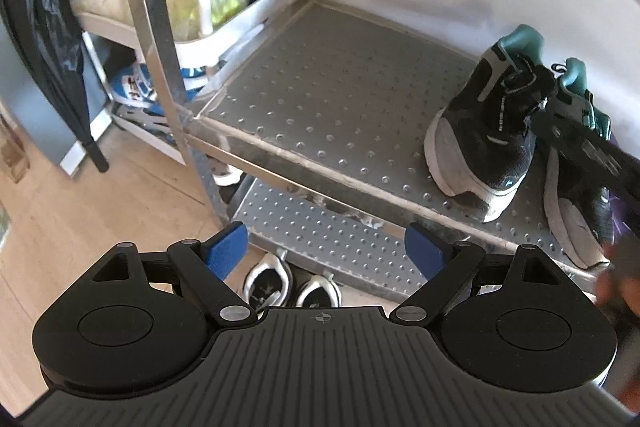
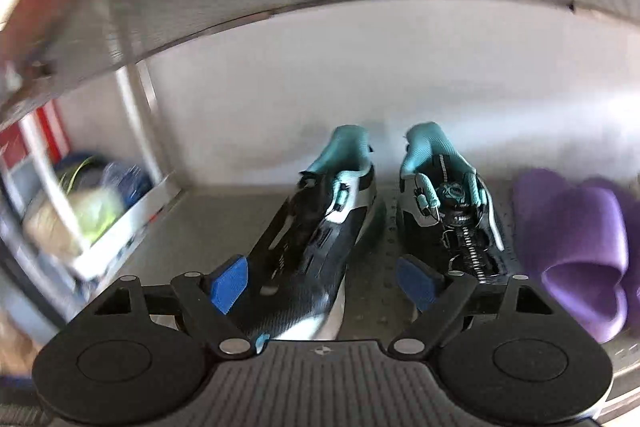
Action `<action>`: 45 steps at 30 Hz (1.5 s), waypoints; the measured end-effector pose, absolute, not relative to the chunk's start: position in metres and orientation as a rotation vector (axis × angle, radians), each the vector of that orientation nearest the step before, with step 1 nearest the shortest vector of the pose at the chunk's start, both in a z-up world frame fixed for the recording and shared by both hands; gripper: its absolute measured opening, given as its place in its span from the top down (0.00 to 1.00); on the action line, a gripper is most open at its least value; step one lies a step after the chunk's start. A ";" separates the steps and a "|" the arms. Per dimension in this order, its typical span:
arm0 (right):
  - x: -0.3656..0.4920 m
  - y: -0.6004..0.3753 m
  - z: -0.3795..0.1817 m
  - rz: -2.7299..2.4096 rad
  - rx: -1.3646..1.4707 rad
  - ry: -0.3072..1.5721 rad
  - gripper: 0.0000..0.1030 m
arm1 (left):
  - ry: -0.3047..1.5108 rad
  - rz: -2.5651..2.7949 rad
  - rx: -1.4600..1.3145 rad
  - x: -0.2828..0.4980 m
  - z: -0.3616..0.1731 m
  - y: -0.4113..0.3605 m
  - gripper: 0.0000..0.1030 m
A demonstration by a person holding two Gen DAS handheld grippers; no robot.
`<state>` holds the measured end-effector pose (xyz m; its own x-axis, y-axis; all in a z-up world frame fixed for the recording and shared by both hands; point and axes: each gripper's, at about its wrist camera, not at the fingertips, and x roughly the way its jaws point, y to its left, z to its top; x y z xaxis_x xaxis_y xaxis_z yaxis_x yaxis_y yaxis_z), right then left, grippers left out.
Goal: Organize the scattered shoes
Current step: 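Grasp the teal-heeled sneakers again with the right gripper and straighten them, then open the right gripper and move it down toward the floor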
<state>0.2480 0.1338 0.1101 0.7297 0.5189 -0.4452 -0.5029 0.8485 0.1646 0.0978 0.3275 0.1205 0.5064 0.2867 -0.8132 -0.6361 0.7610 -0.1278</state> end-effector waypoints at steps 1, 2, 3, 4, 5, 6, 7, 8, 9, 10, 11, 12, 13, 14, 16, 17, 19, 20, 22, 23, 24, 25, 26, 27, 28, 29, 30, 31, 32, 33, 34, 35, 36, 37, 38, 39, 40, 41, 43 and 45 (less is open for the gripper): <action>0.253 0.136 0.107 0.552 0.049 0.500 0.19 | 0.877 0.581 -0.446 0.098 0.120 0.329 0.13; 0.260 0.140 0.102 0.543 0.072 0.509 0.20 | 0.879 0.583 -0.449 0.098 0.119 0.330 0.13; 0.269 0.145 0.095 0.534 0.099 0.520 0.20 | 0.880 0.584 -0.452 0.099 0.119 0.330 0.13; 0.274 0.148 0.092 0.532 0.113 0.527 0.23 | 0.882 0.585 -0.455 0.099 0.119 0.330 0.13; 0.281 0.153 0.087 0.532 0.131 0.535 0.23 | 0.882 0.583 -0.458 0.100 0.119 0.330 0.13; 0.285 0.160 0.082 0.530 0.127 0.533 0.27 | 0.883 0.581 -0.460 0.102 0.119 0.329 0.13; 0.288 0.166 0.079 0.535 0.112 0.533 0.43 | 0.884 0.578 -0.461 0.103 0.119 0.328 0.13; 0.291 0.173 0.075 0.544 0.091 0.542 0.42 | 0.885 0.573 -0.455 0.106 0.119 0.326 0.13; 0.294 0.182 0.071 0.554 0.069 0.553 0.42 | 0.887 0.567 -0.447 0.107 0.118 0.324 0.13; 0.296 0.183 0.071 0.554 0.074 0.562 0.44 | 0.892 0.560 -0.440 0.109 0.118 0.322 0.13; 0.298 0.184 0.073 0.551 0.086 0.572 0.47 | 0.898 0.554 -0.433 0.111 0.117 0.320 0.13; 0.299 0.184 0.074 0.549 0.097 0.582 0.49 | 0.904 0.549 -0.427 0.112 0.116 0.318 0.13; 0.300 0.182 0.076 0.541 0.113 0.590 0.52 | 0.906 0.548 -0.425 0.113 0.115 0.318 0.13; 0.300 0.181 0.076 0.535 0.115 0.590 0.52 | 0.910 0.547 -0.423 0.113 0.115 0.317 0.13; 0.294 0.178 0.078 0.477 0.109 0.563 0.56 | 0.911 0.546 -0.420 0.112 0.114 0.316 0.13; 0.292 0.176 0.078 0.454 0.111 0.550 0.57 | 0.911 0.547 -0.419 0.111 0.114 0.316 0.13; 0.290 0.174 0.079 0.427 0.104 0.532 0.57 | 0.910 0.549 -0.417 0.110 0.114 0.316 0.13; 0.291 0.175 0.080 0.432 0.087 0.537 0.56 | 0.910 0.549 -0.417 0.109 0.114 0.317 0.13; 0.294 0.176 0.084 0.444 0.067 0.560 0.56 | 0.910 0.549 -0.414 0.109 0.114 0.318 0.13; 0.296 0.175 0.086 0.448 0.069 0.576 0.54 | 0.912 0.548 -0.412 0.109 0.114 0.318 0.13; 0.296 0.173 0.089 0.456 0.070 0.594 0.52 | 0.912 0.543 -0.412 0.109 0.115 0.319 0.13; 0.296 0.171 0.093 0.465 0.072 0.611 0.42 | 0.913 0.539 -0.410 0.110 0.115 0.319 0.13; 0.286 0.163 0.104 0.486 0.061 0.596 0.32 | 0.919 0.532 -0.406 0.110 0.114 0.320 0.13; 0.276 0.156 0.111 0.504 0.058 0.575 0.28 | 0.925 0.527 -0.402 0.110 0.114 0.319 0.13; 0.266 0.146 0.116 0.523 0.054 0.559 0.25 | 0.928 0.524 -0.401 0.110 0.114 0.319 0.13; 0.255 0.135 0.121 0.543 0.049 0.543 0.25 | 0.933 0.519 -0.401 0.109 0.113 0.318 0.13; 0.235 0.116 0.129 0.556 0.027 0.529 0.25 | 0.935 0.515 -0.399 0.109 0.113 0.317 0.13; 0.220 0.103 0.133 0.553 0.007 0.523 0.28 | 0.937 0.509 -0.395 0.109 0.113 0.315 0.13; 0.211 0.092 0.134 0.545 -0.016 0.530 0.34 | 0.940 0.498 -0.385 0.109 0.113 0.311 0.13; 0.202 0.082 0.134 0.538 -0.039 0.539 0.42 | 0.943 0.486 -0.375 0.109 0.113 0.306 0.13; 0.198 0.075 0.133 0.535 -0.056 0.549 0.63 | 0.945 0.475 -0.364 0.109 0.113 0.302 0.13; 0.192 0.064 0.130 0.531 -0.084 0.575 0.74 | 0.950 0.468 -0.357 0.110 0.113 0.299 0.13; 0.186 0.051 0.125 0.516 -0.123 0.612 0.74 | 0.958 0.458 -0.348 0.111 0.112 0.294 0.13; 0.185 0.044 0.121 0.511 -0.128 0.627 0.75 | 0.965 0.452 -0.344 0.112 0.111 0.291 0.13; 0.184 0.039 0.119 0.507 -0.126 0.636 0.75 | 0.965 0.451 -0.347 0.113 0.111 0.288 0.13; 0.185 0.035 0.115 0.499 -0.113 0.650 0.75 | 0.964 0.452 -0.349 0.113 0.111 0.285 0.13; 0.186 0.031 0.112 0.491 -0.098 0.664 0.75 | 0.956 0.455 -0.349 0.113 0.112 0.284 0.13; 0.189 0.029 0.109 0.489 -0.075 0.676 0.75 | 0.949 0.459 -0.347 0.113 0.114 0.283 0.13; 0.197 0.030 0.102 0.495 -0.036 0.705 0.75 | 0.940 0.467 -0.340 0.113 0.115 0.283 0.13; 0.208 0.038 0.096 0.484 -0.031 0.721 0.76 | 0.944 0.477 -0.335 0.115 0.113 0.285 0.13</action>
<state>0.2077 0.0381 0.0955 0.6463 0.4144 -0.6408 -0.4357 0.8898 0.1359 0.1146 0.2849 0.1132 0.4961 0.2425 -0.8337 -0.5278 0.8467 -0.0677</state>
